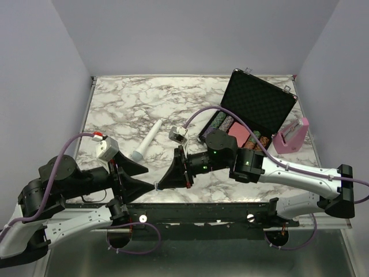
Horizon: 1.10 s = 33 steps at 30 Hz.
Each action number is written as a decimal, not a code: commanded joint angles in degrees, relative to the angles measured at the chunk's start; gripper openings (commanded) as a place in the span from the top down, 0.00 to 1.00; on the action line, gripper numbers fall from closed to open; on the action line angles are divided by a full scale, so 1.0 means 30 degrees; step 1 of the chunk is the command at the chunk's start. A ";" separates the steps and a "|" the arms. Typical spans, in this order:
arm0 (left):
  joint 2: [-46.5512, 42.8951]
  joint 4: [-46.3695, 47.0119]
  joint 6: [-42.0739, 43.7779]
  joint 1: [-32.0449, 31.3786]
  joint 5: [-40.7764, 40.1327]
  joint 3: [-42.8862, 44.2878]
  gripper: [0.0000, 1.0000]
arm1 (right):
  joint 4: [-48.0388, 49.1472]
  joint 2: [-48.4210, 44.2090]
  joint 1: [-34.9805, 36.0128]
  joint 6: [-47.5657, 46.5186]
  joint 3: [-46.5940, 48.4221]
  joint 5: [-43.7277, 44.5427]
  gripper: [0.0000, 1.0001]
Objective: Remove the keys from the keyring
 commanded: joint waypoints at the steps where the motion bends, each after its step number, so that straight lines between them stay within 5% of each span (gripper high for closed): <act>1: -0.0643 0.2555 -0.1148 0.0013 0.2092 -0.1113 0.23 | 0.2184 -0.0743 0.0138 0.0263 -0.0396 -0.0257 0.99; 20: -0.0643 0.2849 -0.1677 -0.0015 0.2533 -0.2112 0.60 | 0.2802 -0.1183 0.0108 0.0409 -0.0338 -0.0345 0.99; 29: -0.0614 0.3084 -0.1881 -0.0015 0.2533 -0.2346 1.00 | 0.3095 -0.1184 0.0137 0.0497 -0.0455 -0.0433 0.99; 33: -0.0497 0.3230 -0.1970 -0.0015 0.2533 -0.2346 1.00 | 0.3183 -0.1213 0.0138 0.0585 -0.0572 -0.0492 0.99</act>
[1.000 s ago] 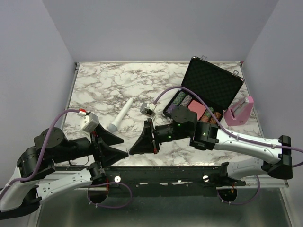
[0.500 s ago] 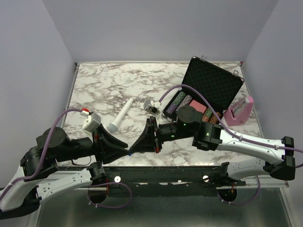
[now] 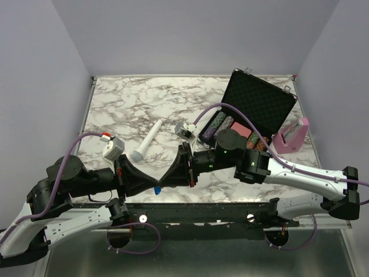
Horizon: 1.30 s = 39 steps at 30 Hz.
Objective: Remove the keys from the keyring
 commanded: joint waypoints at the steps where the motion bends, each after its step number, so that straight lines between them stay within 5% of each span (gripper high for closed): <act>1: 0.0013 0.0600 -0.0214 0.0013 0.0427 -0.0087 1.00 | 0.0794 -0.0215 0.0145 0.0170 -0.0295 -0.0302 0.99; 10: -0.0396 0.1155 -0.0361 -0.0016 -0.0069 0.0206 1.00 | 0.0881 -0.0361 0.0145 0.0404 -0.0617 -0.0068 0.99; 17: -0.0602 0.1391 -0.0477 -0.0016 -0.0451 0.0147 1.00 | 0.0881 -0.0156 0.0145 0.0580 -0.0559 -0.0478 0.86; 24: -0.0602 0.1596 -0.0536 -0.0016 -0.0568 0.0089 1.00 | 0.0970 -0.0128 0.0145 0.0580 -0.0559 -0.0420 0.84; 38: -0.0134 0.0925 -0.0624 -0.0016 -0.1035 0.0116 0.99 | 0.1556 -0.0156 0.0145 0.0873 -0.0822 -0.0741 0.99; 39: -0.0075 0.0690 -0.0624 0.0042 -0.1269 0.0234 0.89 | 0.1584 -0.0243 0.0145 0.0873 -0.0881 -0.0742 0.99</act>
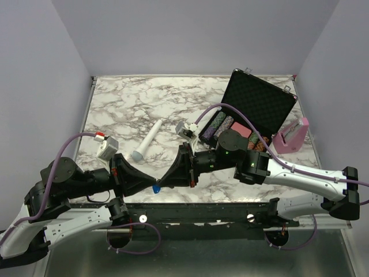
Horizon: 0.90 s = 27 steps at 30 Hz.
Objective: Remove the keys from the keyring
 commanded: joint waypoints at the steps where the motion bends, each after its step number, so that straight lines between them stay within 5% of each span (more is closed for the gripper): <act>1: 0.0333 -0.0193 -0.0136 -0.0015 -0.1132 0.0351 0.76 | 0.0485 -0.0287 0.0145 0.0101 -0.0618 -0.0407 0.99; 4: 0.0129 -0.0195 -0.0252 0.0043 -0.1544 0.0528 0.43 | 0.0367 -0.0843 0.0116 0.0042 -0.0941 0.0032 0.99; 7: -0.0280 0.0039 -0.0603 -0.0016 -0.2275 0.0499 0.33 | 0.0221 -0.1284 0.0145 -0.0075 -0.1147 0.0180 0.99; 27: -0.0195 0.1007 -0.1425 -0.0016 -0.1135 -0.0966 0.66 | -0.0014 -0.0787 0.0145 -0.0105 -0.0561 -0.0524 0.99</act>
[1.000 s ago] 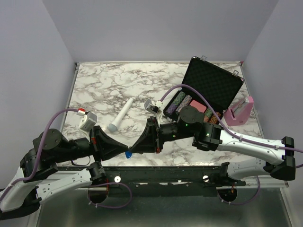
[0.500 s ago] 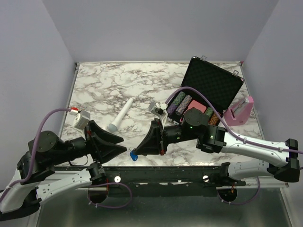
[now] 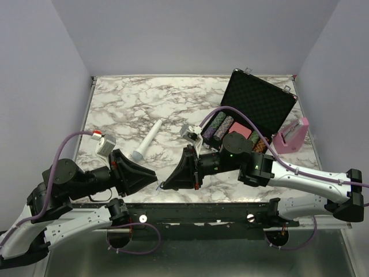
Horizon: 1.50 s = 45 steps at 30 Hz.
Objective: Remove the keys from the keyring
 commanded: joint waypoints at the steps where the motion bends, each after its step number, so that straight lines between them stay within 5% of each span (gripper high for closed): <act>1: 0.0505 0.0468 -0.0063 -0.0016 0.0999 -0.0128 0.69 | -0.0058 0.0153 0.0138 -0.0170 0.0532 -0.0378 0.99; 7: 0.0477 0.0644 -0.0063 0.0013 0.1235 -0.0275 0.90 | -0.0058 0.0329 0.0138 -0.0229 0.0649 -0.0494 0.99; 10: 0.0535 0.0673 -0.0063 -0.0015 0.1470 -0.0333 0.92 | -0.0058 0.0417 0.0108 -0.0258 0.0678 -0.0465 0.99; 17: 0.0418 0.0468 -0.0062 -0.0016 0.1295 -0.0187 0.70 | -0.0204 0.0387 0.0137 -0.0346 0.0795 -0.0378 0.99; 30: 0.0184 -0.0820 0.0815 0.0014 -0.0434 0.1189 0.59 | -0.0233 0.0534 0.0137 -0.0200 0.0883 -0.0787 0.99; 45: 0.0183 -0.0324 0.1080 -0.0016 0.1673 0.0429 0.69 | -0.0233 0.0856 0.0108 -0.0200 0.1381 -0.0964 0.99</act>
